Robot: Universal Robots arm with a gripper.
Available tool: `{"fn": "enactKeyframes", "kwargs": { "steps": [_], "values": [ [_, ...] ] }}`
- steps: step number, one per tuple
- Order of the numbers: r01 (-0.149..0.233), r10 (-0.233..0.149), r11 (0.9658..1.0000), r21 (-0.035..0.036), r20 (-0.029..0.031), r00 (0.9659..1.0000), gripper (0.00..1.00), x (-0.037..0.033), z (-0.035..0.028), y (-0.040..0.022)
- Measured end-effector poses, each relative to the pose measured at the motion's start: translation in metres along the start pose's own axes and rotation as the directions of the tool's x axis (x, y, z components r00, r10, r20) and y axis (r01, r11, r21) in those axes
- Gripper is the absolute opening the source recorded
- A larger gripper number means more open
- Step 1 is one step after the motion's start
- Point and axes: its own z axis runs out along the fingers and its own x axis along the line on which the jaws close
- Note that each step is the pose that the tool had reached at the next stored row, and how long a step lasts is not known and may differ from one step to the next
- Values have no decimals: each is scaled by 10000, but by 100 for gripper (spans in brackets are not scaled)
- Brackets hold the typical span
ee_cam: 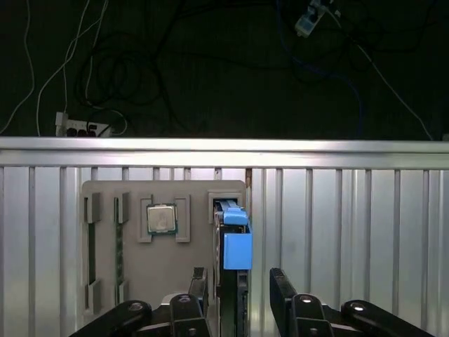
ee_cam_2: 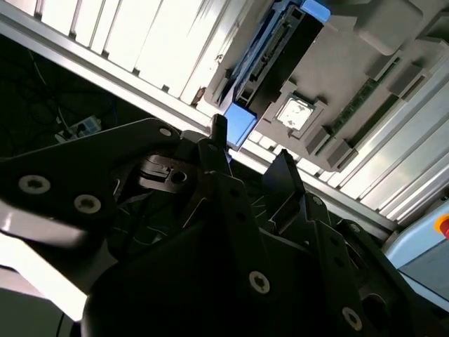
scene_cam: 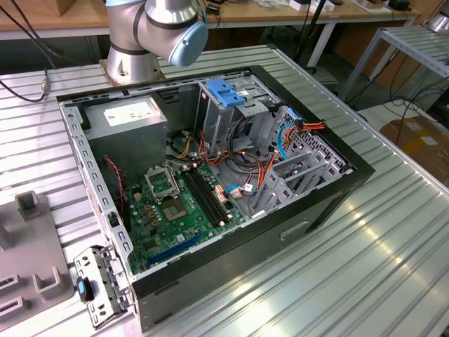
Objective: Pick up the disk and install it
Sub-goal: 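Pick up the disk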
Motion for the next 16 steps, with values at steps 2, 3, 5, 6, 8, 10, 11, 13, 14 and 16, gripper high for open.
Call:
{"fn": "enactKeyframes", "kwargs": {
  "steps": [2,3,5,6,8,10,11,13,14,16],
  "values": [
    [-1,1,10000,2,-9,10000,48,0,46,3],
    [-3,3,10000,3,-15,10000,48,0,62,4],
    [-3,3,10000,12,-22,10000,48,0,94,11],
    [-4,4,10000,14,-24,10000,48,1,107,15],
    [-2,3,9999,149,-37,10000,48,2,285,88],
    [-9,10,9998,211,-70,10000,48,4,454,97],
    [-15,16,9998,212,-88,10000,48,4,522,99],
    [-22,25,9998,216,-139,9999,48,6,677,111],
    [-22,25,9998,217,-143,9999,48,6,688,113],
    [-23,26,9998,217,-158,9999,48,6,721,118]
  ]
}}
